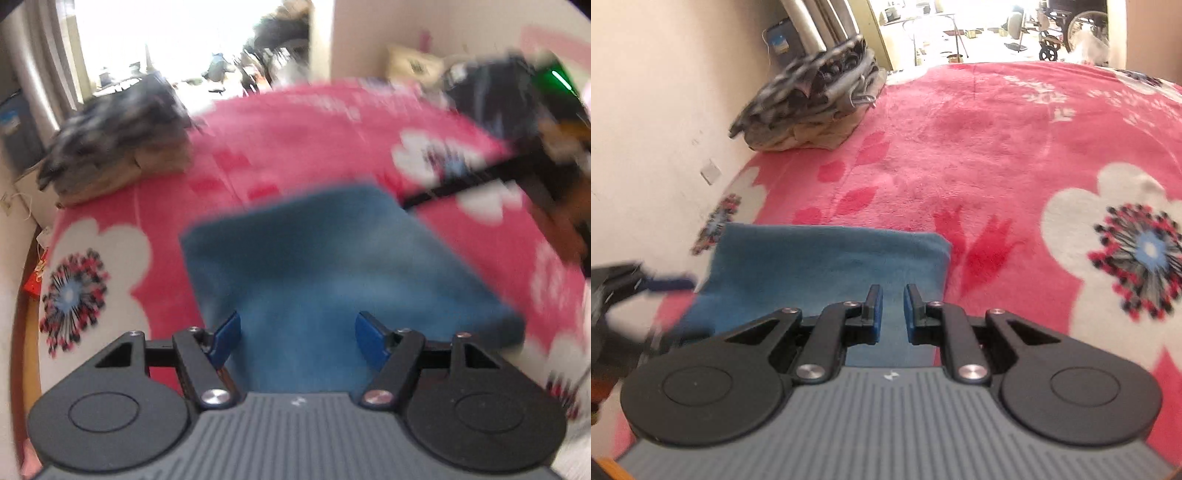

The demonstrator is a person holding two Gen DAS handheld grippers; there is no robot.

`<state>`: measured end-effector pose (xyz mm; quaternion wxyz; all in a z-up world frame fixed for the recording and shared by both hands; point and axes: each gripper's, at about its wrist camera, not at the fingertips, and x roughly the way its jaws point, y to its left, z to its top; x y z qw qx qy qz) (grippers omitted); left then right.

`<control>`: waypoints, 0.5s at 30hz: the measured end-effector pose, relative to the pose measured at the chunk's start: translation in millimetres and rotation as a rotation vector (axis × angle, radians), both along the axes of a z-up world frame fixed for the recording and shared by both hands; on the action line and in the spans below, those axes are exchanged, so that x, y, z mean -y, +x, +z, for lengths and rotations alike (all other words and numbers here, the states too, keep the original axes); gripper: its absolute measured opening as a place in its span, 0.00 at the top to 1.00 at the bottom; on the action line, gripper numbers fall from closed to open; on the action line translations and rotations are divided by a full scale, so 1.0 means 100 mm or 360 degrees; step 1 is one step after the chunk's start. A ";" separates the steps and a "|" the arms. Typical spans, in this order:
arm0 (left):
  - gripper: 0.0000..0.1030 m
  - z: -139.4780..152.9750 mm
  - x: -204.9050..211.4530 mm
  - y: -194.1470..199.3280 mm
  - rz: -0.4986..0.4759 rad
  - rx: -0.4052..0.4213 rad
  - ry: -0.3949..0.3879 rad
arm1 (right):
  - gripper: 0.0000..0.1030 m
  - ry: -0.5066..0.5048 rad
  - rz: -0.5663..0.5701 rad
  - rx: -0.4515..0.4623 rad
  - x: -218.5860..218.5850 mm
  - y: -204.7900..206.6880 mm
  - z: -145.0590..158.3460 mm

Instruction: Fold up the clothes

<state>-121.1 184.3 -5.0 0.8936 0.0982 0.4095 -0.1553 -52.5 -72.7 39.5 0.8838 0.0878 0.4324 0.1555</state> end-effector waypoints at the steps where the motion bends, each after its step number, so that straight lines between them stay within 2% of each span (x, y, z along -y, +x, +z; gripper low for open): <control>1: 0.29 -0.06 0.02 -0.04 -0.0028 -0.0010 0.0025 | 0.90 -0.0016 0.0025 -0.0021 -0.03 0.06 -0.12; 3: 0.28 -0.08 -0.01 -0.04 -0.0012 -0.0041 -0.0006 | 0.90 -0.0040 0.0071 -0.0048 -0.08 0.15 -0.28; 5: 0.26 -0.08 -0.05 -0.03 -0.0003 -0.0060 -0.0033 | 0.90 -0.0029 0.0076 -0.0061 -0.04 0.19 -0.13; 9: 0.26 -0.01 -0.07 -0.04 -0.0009 -0.0049 -0.0029 | 0.89 0.0004 0.0001 0.0049 0.04 0.28 0.05; 13: 0.26 0.07 -0.07 -0.05 -0.0018 -0.0034 -0.0020 | 0.91 0.0014 -0.0039 -0.0034 0.01 0.53 -0.32; 15: 0.26 0.11 -0.07 -0.06 -0.0022 -0.0026 -0.0015 | 0.91 0.0040 -0.0060 -0.0015 0.00 0.57 -0.37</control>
